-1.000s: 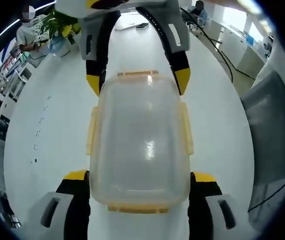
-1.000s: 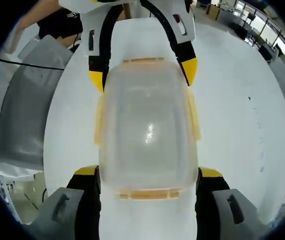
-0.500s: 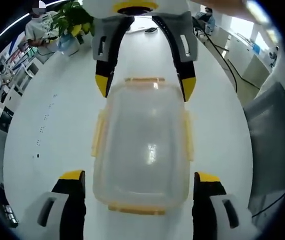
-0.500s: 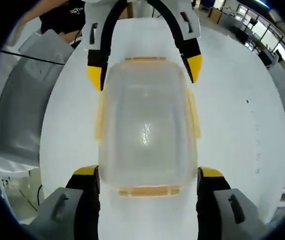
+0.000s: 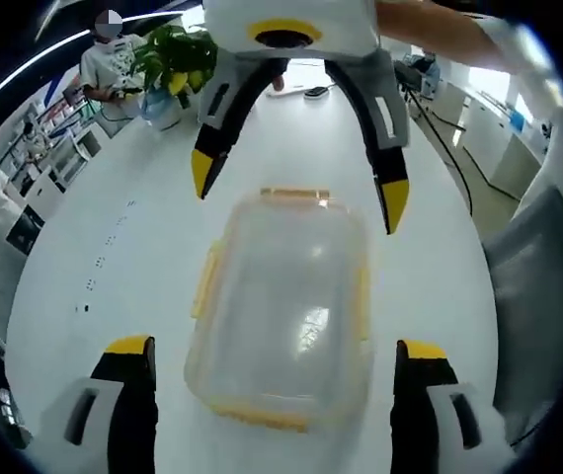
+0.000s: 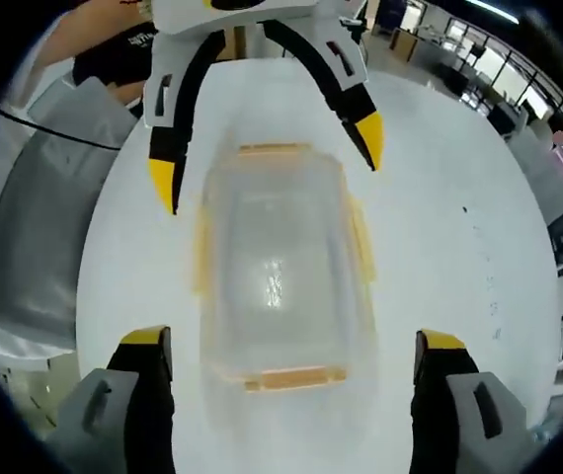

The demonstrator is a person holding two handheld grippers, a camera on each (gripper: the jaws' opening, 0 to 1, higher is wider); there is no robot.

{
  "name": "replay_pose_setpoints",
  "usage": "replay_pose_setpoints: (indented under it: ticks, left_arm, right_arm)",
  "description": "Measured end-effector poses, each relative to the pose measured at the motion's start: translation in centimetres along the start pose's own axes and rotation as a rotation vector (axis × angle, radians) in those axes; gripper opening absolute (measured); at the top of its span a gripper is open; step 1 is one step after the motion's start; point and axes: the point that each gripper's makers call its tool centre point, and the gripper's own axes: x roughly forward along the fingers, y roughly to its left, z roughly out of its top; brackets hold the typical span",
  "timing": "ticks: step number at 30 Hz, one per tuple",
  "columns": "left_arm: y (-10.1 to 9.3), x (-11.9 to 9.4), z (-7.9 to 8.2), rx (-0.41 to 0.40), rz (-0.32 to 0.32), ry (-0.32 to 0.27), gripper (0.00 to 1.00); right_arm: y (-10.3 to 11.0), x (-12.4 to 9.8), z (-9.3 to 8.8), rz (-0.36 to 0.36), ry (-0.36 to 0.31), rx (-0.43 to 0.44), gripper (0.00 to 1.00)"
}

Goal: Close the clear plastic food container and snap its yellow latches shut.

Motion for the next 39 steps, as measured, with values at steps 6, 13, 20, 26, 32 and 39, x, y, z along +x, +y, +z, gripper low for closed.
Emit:
replay_pose_setpoints:
  ticks: [6,13,20,26,32,39]
  left_arm:
    - [-0.1,-0.8,0.4,-0.025,0.026,-0.036,0.99]
    - [-0.7,-1.6,0.8,-0.046,0.038,-0.074,0.99]
    - [-0.6,-2.7,0.8,-0.077,0.061,-0.106,0.99]
    - [-1.1,-3.9,0.4,-0.1,0.086,-0.13,0.99]
    - [-1.2,-5.3,0.5,-0.129,0.135,-0.177,0.99]
    - [-1.9,-7.0,0.7,-0.152,0.169,-0.241,0.99]
  right_arm:
    - [0.4,-0.7,-0.1,-0.029,-0.007,0.009,0.98]
    - [0.5,-1.4,0.0,-0.04,-0.019,0.024,0.96]
    - [1.2,-2.1,-0.1,-0.056,-0.024,0.036,0.95]
    - [1.9,-2.8,0.3,-0.082,-0.046,0.051,0.95]
    - [2.4,-3.2,0.6,-0.098,-0.055,0.057,0.95]
    - [3.5,-4.0,1.2,-0.12,-0.09,0.081,0.95]
